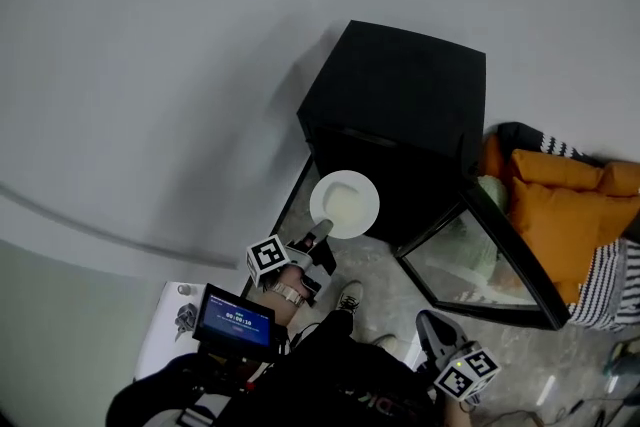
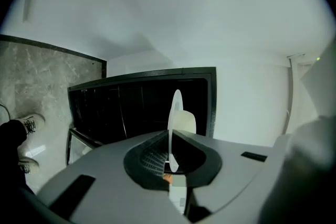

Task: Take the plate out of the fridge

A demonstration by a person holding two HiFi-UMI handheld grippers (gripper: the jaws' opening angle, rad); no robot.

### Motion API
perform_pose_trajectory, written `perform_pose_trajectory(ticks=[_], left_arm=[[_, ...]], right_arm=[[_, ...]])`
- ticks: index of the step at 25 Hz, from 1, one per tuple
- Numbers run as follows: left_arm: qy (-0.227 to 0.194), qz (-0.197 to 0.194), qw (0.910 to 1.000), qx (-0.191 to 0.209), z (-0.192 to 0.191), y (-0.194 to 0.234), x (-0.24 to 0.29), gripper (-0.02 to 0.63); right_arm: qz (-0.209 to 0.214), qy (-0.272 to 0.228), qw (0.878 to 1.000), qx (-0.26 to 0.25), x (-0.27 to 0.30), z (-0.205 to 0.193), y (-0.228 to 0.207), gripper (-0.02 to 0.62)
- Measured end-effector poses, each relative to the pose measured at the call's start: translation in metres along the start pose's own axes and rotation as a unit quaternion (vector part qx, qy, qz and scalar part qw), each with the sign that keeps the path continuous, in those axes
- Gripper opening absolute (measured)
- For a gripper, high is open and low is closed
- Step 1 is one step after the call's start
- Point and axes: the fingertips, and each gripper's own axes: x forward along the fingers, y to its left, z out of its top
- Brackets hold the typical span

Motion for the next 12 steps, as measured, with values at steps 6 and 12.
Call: perform_pose_trajectory(ticks=[6, 12], left_arm=[[-0.032, -0.031, 0.9989, -0.013, -0.001, -0.078, -0.034, 0.012], [-0.052, -0.063, 0.9966, 0.011, 0.010, -0.146, -0.031, 0.014]], right_arm=[[0.047, 0.011, 0.999, -0.021, 0.004, -0.001, 0.018, 0.008], [0.067, 0.006, 0.997, -0.033, 0.003, 0.000, 0.023, 0.008]])
